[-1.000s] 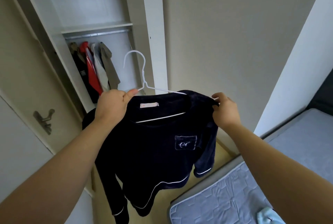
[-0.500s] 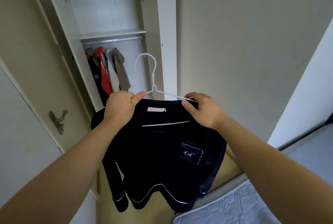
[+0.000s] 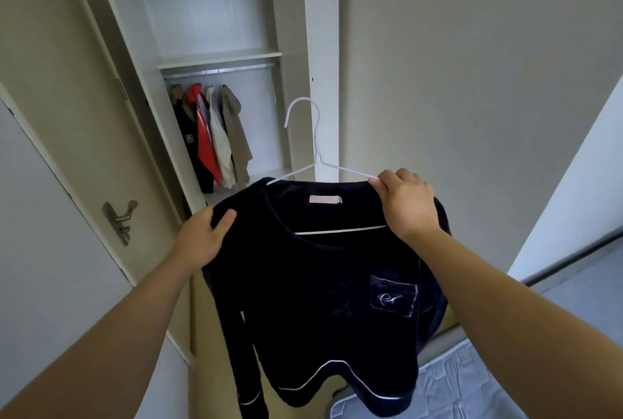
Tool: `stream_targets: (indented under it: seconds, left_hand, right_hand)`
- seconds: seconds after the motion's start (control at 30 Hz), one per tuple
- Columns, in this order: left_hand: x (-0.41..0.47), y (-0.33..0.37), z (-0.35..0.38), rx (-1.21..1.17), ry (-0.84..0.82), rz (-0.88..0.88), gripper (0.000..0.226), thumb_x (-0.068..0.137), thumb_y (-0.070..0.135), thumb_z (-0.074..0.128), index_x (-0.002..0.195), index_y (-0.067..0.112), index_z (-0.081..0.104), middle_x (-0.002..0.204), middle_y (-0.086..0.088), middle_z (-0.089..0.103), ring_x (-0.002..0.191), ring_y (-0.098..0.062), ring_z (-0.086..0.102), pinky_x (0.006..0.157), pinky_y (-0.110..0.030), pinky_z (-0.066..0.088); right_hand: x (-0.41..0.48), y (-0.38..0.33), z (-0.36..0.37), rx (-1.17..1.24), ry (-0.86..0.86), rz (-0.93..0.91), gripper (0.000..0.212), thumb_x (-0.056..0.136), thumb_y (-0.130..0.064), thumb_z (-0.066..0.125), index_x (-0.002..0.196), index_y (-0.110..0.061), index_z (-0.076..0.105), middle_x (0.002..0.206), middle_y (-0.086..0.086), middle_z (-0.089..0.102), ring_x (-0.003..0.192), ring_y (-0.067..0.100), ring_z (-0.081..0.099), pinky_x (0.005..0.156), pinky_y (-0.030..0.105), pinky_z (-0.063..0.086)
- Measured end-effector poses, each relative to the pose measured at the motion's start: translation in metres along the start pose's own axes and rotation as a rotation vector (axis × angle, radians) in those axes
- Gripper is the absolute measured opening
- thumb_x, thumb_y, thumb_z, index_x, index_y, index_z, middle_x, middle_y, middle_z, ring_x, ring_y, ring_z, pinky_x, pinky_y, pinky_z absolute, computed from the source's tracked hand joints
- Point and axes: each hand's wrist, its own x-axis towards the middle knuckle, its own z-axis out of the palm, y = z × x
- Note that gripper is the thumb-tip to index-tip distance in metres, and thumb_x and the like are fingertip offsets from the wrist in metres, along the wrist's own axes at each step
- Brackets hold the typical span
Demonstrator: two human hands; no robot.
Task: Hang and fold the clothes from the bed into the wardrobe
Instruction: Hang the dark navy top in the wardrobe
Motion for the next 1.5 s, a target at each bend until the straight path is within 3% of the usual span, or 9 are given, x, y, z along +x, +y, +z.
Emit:
stream_targets:
  seconds: [0.2,0.4,0.6,0.8,0.97,1.1,1.23,1.37,1.5]
  left_hand:
    - [0.002,0.009,-0.011,0.395,0.14,0.192,0.053,0.078,0.069,0.062,0.07,0.02,0.043,0.071,0.005,0.042,0.062,-0.013,0.043,0.051,-0.03,0.031]
    - [0.015,0.03,-0.021,0.084,0.326,0.13,0.048,0.089,0.04,0.068,0.062,0.01,0.043,0.071,0.001,0.042,0.065,-0.019,0.046,0.058,-0.032,0.032]
    - [0.003,0.027,0.003,0.099,-0.153,0.122,0.056,0.085,0.05,0.072,0.129,0.025,0.048,0.12,0.013,0.055,0.107,-0.008,0.055,0.089,-0.032,0.049]
    - [0.002,0.017,0.001,-0.605,-0.398,-0.275,0.064,0.057,0.057,0.089,0.109,0.023,0.075,0.105,0.0,0.076,0.097,-0.019,0.073,0.077,-0.026,0.059]
    - [0.002,0.004,0.0,-0.464,-0.683,-0.282,0.074,0.053,0.055,0.093,0.117,0.025,0.071,0.112,0.004,0.075,0.104,-0.016,0.071,0.09,-0.031,0.054]
    - [0.01,0.006,0.01,-0.152,-0.471,-0.223,0.043,0.064,0.058,0.086,0.086,0.023,0.077,0.083,0.007,0.077,0.078,-0.011,0.074,0.074,-0.028,0.057]
    - [0.015,0.014,0.004,-0.032,-0.272,-0.13,0.064,0.075,0.076,0.049,0.051,0.017,0.044,0.042,0.006,0.049,0.042,-0.01,0.053,0.047,-0.023,0.034]
    - [0.011,0.02,0.006,0.011,-0.003,-0.036,0.06,0.086,0.072,0.033,0.063,0.022,0.057,0.057,0.009,0.06,0.058,-0.009,0.058,0.053,-0.023,0.038]
    - [0.006,0.033,0.014,0.059,-0.116,0.15,0.024,0.102,0.032,0.05,0.122,0.028,0.063,0.106,0.011,0.066,0.097,-0.012,0.062,0.082,-0.028,0.048]
  right_hand:
    - [-0.001,0.012,-0.001,-0.088,0.042,-0.075,0.038,0.102,-0.038,0.043,0.093,-0.007,0.064,0.08,0.013,0.056,0.073,0.034,0.051,0.069,0.038,0.034]
    - [-0.014,0.02,0.004,-0.086,0.056,-0.019,0.033,0.101,-0.034,0.051,0.089,-0.008,0.066,0.079,0.011,0.056,0.073,0.033,0.05,0.07,0.038,0.032]
    - [-0.02,0.004,0.008,-0.013,0.101,-0.022,0.032,0.101,-0.032,0.053,0.087,-0.006,0.067,0.075,0.011,0.054,0.07,0.033,0.049,0.068,0.039,0.034]
    - [-0.007,0.017,-0.005,-0.018,0.169,-0.06,0.03,0.101,-0.03,0.052,0.089,-0.006,0.066,0.077,0.012,0.053,0.071,0.033,0.048,0.068,0.039,0.034]
    - [-0.009,0.032,-0.004,-0.018,0.137,0.065,0.03,0.102,-0.03,0.051,0.093,-0.006,0.065,0.081,0.013,0.053,0.077,0.034,0.048,0.071,0.036,0.026]
    - [-0.02,0.039,0.002,-0.046,0.086,0.084,0.032,0.102,-0.033,0.05,0.093,-0.006,0.064,0.082,0.012,0.053,0.079,0.034,0.048,0.072,0.037,0.027]
    - [-0.024,0.049,-0.002,-0.061,0.091,0.048,0.03,0.101,-0.03,0.054,0.089,-0.004,0.064,0.079,0.014,0.052,0.075,0.035,0.048,0.071,0.037,0.029]
    - [-0.024,0.054,-0.005,-0.087,0.101,0.025,0.029,0.099,-0.028,0.056,0.087,-0.003,0.065,0.076,0.014,0.052,0.072,0.035,0.05,0.07,0.037,0.029]
    - [-0.023,0.051,-0.003,-0.019,0.123,0.082,0.027,0.099,-0.026,0.057,0.088,-0.003,0.065,0.077,0.015,0.053,0.074,0.037,0.05,0.069,0.037,0.028]
